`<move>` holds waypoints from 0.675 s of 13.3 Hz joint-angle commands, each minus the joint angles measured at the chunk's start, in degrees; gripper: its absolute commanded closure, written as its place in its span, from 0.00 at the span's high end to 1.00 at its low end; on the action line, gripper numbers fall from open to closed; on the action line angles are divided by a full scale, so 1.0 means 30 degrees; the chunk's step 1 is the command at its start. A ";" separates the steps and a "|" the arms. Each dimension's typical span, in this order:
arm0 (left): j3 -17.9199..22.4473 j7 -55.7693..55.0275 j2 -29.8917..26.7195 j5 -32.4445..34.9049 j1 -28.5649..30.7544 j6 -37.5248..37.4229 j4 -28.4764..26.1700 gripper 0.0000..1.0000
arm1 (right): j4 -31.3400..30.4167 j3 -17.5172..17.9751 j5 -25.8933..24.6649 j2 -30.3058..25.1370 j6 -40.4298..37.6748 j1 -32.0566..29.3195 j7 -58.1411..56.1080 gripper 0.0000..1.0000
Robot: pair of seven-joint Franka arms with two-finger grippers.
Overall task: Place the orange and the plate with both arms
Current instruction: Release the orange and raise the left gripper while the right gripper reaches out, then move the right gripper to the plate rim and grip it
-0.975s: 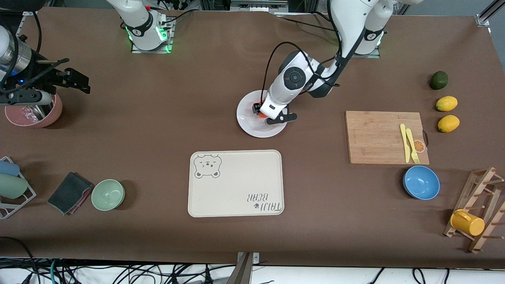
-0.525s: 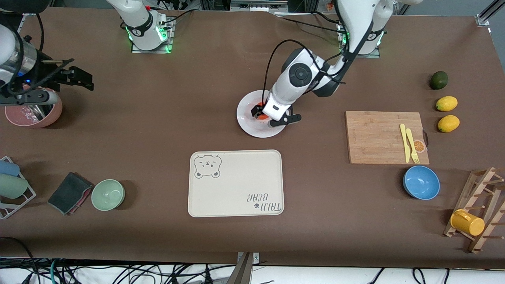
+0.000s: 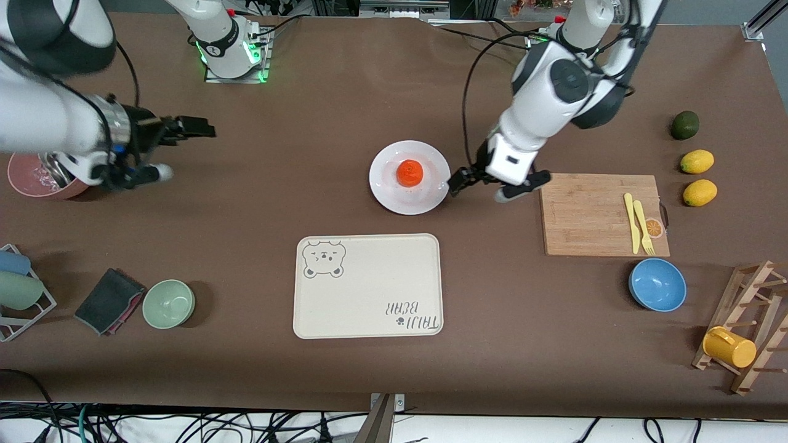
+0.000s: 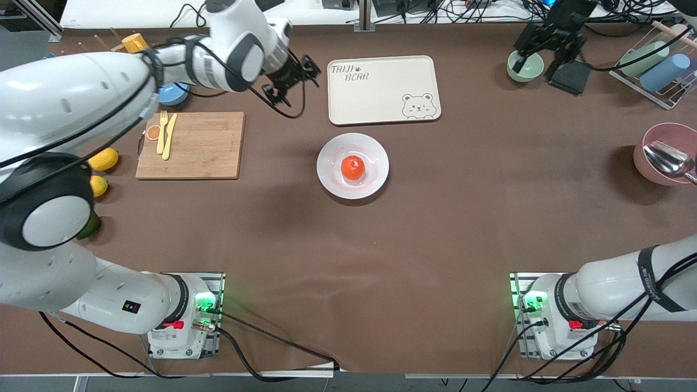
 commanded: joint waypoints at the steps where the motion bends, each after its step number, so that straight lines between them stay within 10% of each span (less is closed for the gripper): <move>1: -0.0194 0.0667 -0.2415 -0.0119 0.1930 -0.0671 -0.1038 1.00 | 0.0234 0.0132 0.3229 0.3178 0.0731 -0.0062 -0.1368 1.00; 9: 0.2322 0.7172 -0.4676 0.4887 0.2785 -1.2086 0.3347 1.00 | -0.5852 0.4871 1.0269 0.4625 1.3001 0.0144 -0.5760 1.00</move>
